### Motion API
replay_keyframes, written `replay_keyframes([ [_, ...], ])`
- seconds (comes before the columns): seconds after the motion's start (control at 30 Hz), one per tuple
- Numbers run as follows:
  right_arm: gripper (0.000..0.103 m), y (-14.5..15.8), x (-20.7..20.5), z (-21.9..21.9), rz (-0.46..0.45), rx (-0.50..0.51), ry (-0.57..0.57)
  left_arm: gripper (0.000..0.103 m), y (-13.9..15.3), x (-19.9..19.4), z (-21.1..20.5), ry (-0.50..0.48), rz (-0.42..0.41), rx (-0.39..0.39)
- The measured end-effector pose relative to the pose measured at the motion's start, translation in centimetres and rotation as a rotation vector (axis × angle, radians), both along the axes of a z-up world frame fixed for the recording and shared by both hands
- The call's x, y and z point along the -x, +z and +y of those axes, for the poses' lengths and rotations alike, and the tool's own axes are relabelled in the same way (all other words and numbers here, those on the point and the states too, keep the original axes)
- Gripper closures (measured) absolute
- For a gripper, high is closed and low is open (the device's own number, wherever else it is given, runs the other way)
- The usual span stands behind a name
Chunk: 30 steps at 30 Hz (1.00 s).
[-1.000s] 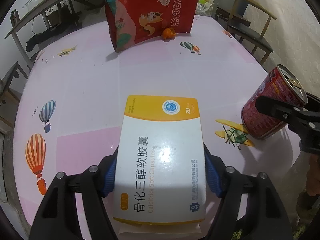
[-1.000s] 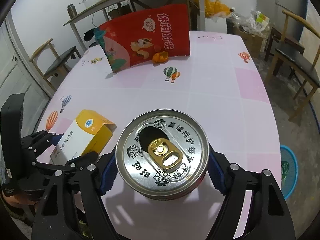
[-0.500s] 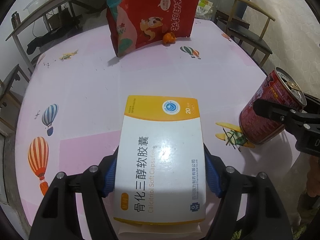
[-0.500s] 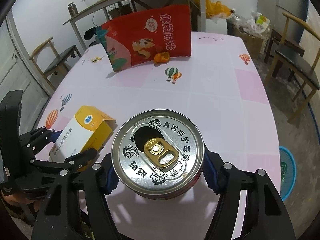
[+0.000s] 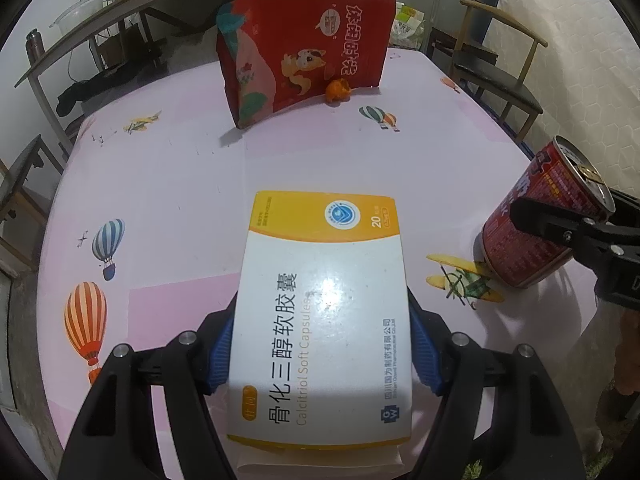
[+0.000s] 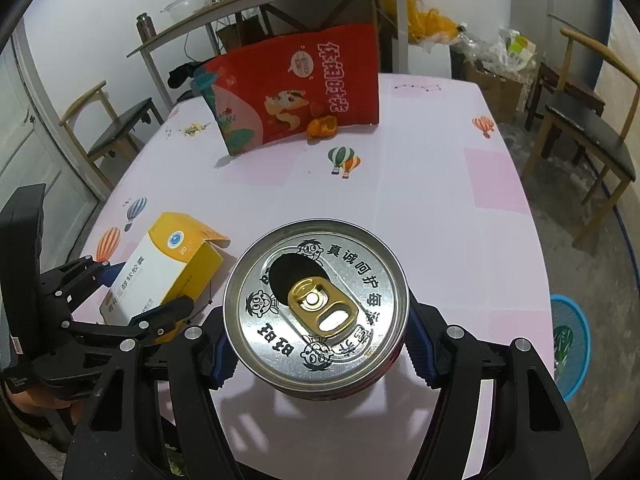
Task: Collect trash
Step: 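Lift the red can with the right tool while the left tool holds the box, then carry can and box over the wastebasket and open both tools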
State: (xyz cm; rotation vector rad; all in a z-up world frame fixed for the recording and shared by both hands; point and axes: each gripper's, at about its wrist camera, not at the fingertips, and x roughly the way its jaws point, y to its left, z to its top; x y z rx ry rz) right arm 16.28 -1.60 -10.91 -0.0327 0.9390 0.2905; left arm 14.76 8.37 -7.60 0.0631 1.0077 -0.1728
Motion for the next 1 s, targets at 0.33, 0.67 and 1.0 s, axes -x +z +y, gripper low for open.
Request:
replay_keyframes([
  [0.33,0.039,3.0,1.3,-4.3,-0.07,-0.102,-0.08,0.033,2.9,-0.3,-2.0,-0.053,-0.058,0.031],
  [0.67,0.039,8.7,6.9,-20.3,-0.242,-0.136,-0.501,0.033,9.6,-3.8,-13.1,-0.366,-0.105,0.203],
  [1.0,0.039,3.5,11.6,-34.6,-0.117,-0.219,-0.868,0.033,5.6,-7.3,-31.3,-0.608,0.174,0.263],
])
